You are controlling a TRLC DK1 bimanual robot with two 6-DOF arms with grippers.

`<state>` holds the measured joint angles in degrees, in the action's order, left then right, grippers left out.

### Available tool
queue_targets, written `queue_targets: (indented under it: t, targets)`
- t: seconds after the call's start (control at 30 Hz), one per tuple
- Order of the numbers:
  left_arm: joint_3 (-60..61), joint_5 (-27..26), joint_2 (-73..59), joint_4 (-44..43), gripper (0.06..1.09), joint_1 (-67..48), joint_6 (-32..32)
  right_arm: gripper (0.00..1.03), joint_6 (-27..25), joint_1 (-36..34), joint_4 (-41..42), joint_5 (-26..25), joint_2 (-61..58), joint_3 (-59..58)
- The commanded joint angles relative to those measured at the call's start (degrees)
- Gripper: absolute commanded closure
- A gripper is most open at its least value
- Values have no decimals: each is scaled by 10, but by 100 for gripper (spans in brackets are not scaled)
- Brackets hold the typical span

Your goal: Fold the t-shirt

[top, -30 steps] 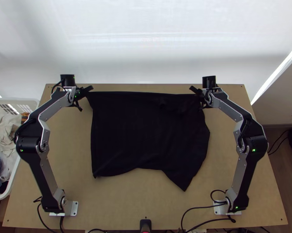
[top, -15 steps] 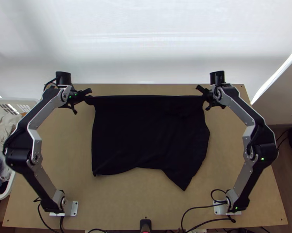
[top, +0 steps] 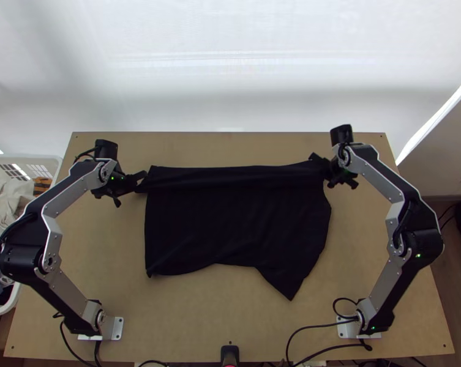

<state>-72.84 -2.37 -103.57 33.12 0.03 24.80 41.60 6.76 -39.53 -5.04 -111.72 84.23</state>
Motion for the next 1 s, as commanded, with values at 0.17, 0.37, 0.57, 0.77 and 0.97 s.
queue_targets:
  t: [0.17, 0.37, 0.57, 0.77, 0.97]
  targets:
    - [45, 7, 44, 5, 105, 2, -9, 100, 9, 21, -5, -2, 45, -67]
    - [82, -4, 115, 0, 73, -16, -29, 61, -27, 44, -12, -3, 94, -87]
    - [113, -15, 181, -18, 37, -34, -40, 30, -45, 51, -3, -2, 180, -118]
    - [127, -69, 215, -9, 31, -26, -39, 22, -42, 51, -30, 8, 303, -169]
    - [202, -96, 306, 3, 32, -27, -67, 22, 9, 47, -90, 15, 447, -252]
